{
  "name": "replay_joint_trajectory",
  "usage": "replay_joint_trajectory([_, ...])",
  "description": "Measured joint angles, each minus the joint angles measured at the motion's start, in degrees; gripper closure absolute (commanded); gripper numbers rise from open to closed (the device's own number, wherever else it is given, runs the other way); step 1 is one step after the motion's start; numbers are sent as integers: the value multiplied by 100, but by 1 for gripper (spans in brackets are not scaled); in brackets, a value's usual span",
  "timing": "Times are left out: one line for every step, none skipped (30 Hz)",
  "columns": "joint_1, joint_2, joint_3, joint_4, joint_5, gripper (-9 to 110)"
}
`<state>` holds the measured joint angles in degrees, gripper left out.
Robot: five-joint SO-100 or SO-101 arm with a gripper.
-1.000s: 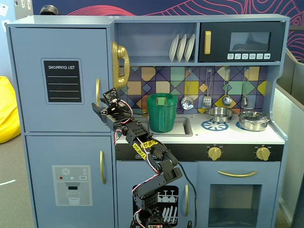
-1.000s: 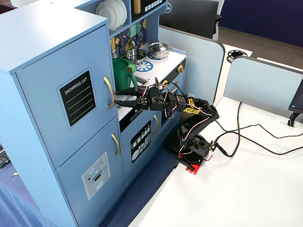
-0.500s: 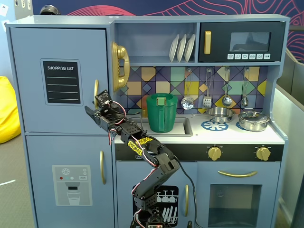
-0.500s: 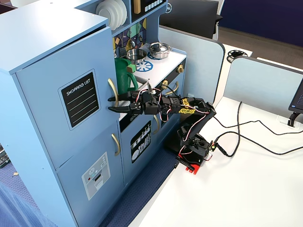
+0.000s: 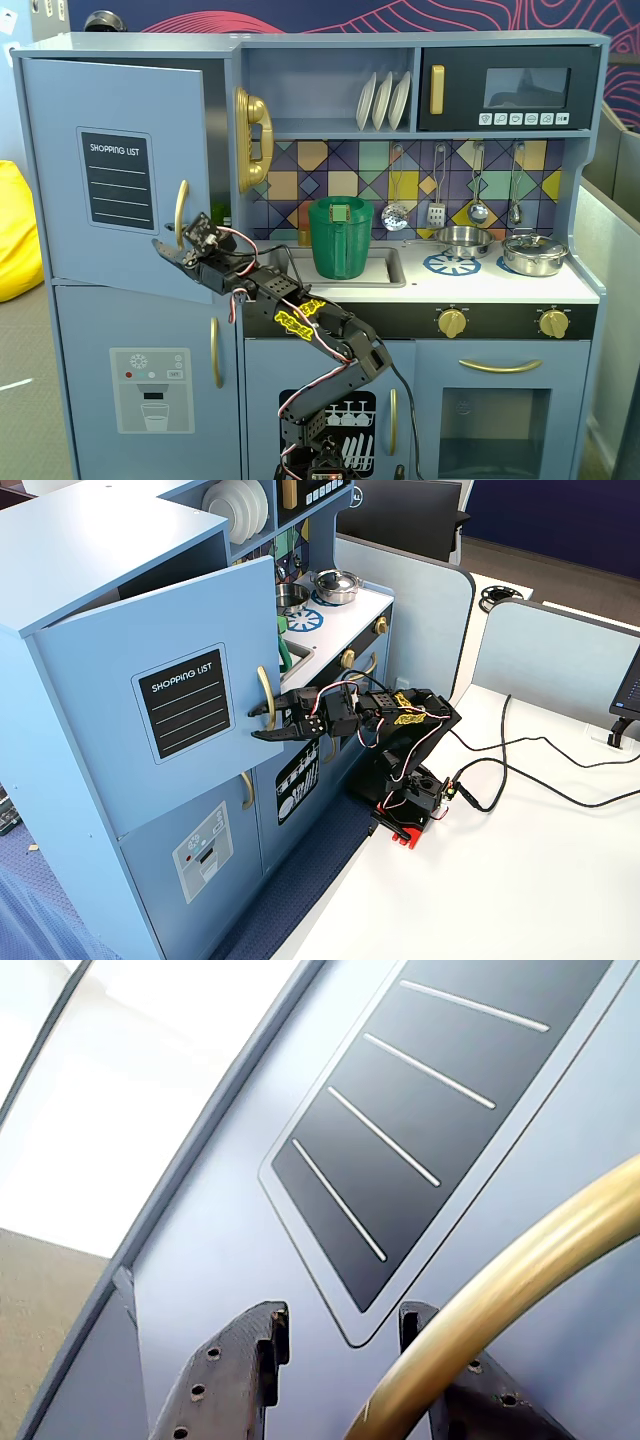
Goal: Open the left cabinet door
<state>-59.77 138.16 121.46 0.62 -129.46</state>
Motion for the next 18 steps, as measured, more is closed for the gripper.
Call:
replay_joint_trajectory([-9, 97, 79, -26, -26, 97])
replay_joint_trajectory([-18, 193, 167, -44, -88, 97])
replay_joint_trajectory([-18, 299, 246, -44, -105, 97])
replay_joint_trajectory([-18, 431, 334, -44, -132, 97])
replay_joint_trajectory([-18, 562, 422, -44, -149, 97])
replay_joint_trajectory([-18, 703, 519, -44, -158, 97])
replay_joint_trajectory([9, 861, 615, -44, -158, 98])
replay_joint_trajectory([88, 1046, 712, -44, -141, 98])
replay_joint_trajectory([123, 1239, 809, -35, -149, 98])
replay_joint_trajectory([185, 1415, 888, 0, -79, 98])
replay_joint_trajectory([290, 1600, 958, 44, -70, 98])
replay_joint_trajectory([378, 1767, 1037, 97, -26, 98])
replay_joint_trajectory([466, 1951, 1107, 141, 18, 98])
replay_joint_trajectory([615, 2118, 1187, 193, 44, 98])
replay_joint_trajectory([677, 2285, 1239, 255, 88, 98])
replay_joint_trajectory([747, 2417, 1266, 316, 132, 98])
replay_joint_trajectory([844, 2549, 1274, 369, 167, 98])
replay_joint_trajectory([940, 2698, 1301, 439, 220, 98])
